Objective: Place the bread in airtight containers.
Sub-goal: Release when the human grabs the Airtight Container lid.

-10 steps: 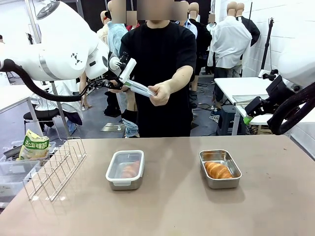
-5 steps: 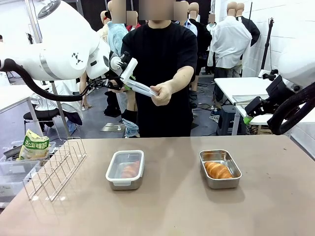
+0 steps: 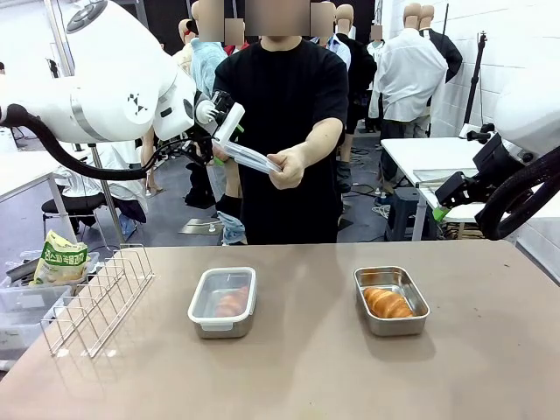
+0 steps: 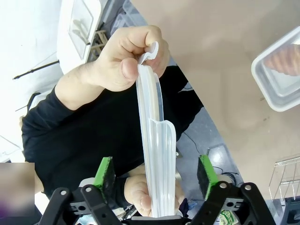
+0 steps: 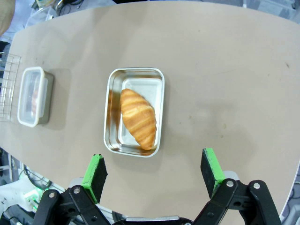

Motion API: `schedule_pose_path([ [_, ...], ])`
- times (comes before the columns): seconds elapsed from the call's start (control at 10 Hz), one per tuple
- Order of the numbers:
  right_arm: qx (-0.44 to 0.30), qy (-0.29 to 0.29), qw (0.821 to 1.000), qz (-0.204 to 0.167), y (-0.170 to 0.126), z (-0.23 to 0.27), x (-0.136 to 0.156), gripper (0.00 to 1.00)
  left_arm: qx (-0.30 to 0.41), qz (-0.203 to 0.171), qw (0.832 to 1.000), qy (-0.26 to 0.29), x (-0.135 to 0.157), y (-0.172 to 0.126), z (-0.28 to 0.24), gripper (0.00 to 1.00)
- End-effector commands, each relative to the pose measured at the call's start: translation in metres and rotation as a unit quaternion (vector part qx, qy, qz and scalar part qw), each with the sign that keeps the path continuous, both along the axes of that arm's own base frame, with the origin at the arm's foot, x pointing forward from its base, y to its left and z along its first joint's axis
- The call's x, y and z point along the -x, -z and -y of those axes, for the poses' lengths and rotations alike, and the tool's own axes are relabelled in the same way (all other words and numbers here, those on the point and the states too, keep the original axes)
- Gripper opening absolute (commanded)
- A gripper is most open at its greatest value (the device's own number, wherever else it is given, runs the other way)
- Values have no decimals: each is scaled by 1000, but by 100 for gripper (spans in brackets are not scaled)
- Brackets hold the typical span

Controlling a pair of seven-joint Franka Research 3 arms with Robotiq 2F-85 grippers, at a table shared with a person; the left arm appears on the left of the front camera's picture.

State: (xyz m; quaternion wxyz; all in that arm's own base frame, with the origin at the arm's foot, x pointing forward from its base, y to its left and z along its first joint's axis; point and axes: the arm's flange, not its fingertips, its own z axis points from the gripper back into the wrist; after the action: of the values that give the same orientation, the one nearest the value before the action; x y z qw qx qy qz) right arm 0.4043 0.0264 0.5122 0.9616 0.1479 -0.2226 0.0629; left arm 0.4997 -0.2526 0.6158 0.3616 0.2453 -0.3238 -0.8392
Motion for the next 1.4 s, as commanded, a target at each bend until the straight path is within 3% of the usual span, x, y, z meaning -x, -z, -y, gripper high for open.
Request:
schedule_pose_path([
  [0.0,-1,0,1000,0,1,-1,0,100,-3,7,1000,11,3,-1,-5,100],
  [0.4,-1,0,1000,0,1,-1,0,100,0,11,1000,25,3,-4,-7,100],
  [0.5,-1,0,1000,0,1,-1,0,100,0,1,1000,1,1,-1,0,100],
  [1.3,-1,0,1000,0,1,-1,0,100,0,1,1000,1,1,-1,0,100],
])
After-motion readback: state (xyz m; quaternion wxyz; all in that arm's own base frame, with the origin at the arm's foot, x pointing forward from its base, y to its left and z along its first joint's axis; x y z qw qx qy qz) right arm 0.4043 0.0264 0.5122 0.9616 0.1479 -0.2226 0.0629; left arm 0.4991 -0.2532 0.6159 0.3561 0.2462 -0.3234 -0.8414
